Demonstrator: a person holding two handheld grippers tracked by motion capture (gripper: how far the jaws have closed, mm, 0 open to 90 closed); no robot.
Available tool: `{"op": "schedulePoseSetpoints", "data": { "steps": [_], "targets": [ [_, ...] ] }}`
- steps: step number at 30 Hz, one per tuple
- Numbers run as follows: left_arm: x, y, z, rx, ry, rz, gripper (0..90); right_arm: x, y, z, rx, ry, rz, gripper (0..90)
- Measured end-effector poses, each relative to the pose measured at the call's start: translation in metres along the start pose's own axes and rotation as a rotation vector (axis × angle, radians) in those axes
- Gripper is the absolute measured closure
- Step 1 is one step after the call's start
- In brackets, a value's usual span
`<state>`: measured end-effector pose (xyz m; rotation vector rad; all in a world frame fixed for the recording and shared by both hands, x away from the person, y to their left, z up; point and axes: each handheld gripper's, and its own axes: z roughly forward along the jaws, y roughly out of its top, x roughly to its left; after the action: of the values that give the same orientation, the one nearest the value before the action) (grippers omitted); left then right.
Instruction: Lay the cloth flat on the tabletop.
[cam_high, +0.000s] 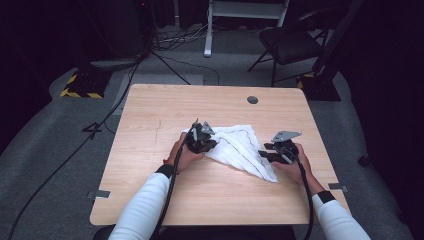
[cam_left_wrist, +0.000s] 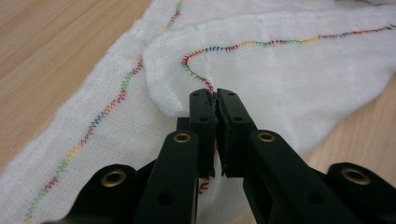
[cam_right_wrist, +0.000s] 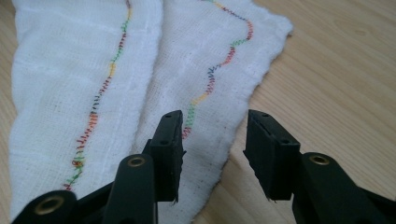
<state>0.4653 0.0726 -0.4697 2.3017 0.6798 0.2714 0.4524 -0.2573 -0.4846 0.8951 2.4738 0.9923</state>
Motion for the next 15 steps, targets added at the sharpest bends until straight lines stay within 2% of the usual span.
{"op": "schedulePoseSetpoints", "data": {
  "steps": [3,8,9,12,15],
  "targets": [
    [-0.008,-0.006,-0.013,-0.011,-0.003,0.017,85.6,0.003,-0.002,0.004,0.036,-0.007,-0.019,57.5],
    [-0.026,-0.019,-0.036,-0.019,-0.022,0.073,85.9,0.003,-0.004,0.002,0.034,-0.002,-0.01,57.2],
    [-0.032,-0.025,-0.041,-0.005,-0.018,0.096,85.8,0.003,-0.005,0.001,0.032,-0.002,-0.009,57.2],
    [-0.043,-0.039,-0.052,-0.002,-0.027,0.111,85.9,0.004,-0.006,0.0,0.038,-0.007,-0.015,56.3],
    [-0.053,-0.052,-0.064,-0.008,-0.037,0.109,85.9,0.005,-0.007,-0.003,0.047,-0.006,-0.008,54.4]
  ]
}}
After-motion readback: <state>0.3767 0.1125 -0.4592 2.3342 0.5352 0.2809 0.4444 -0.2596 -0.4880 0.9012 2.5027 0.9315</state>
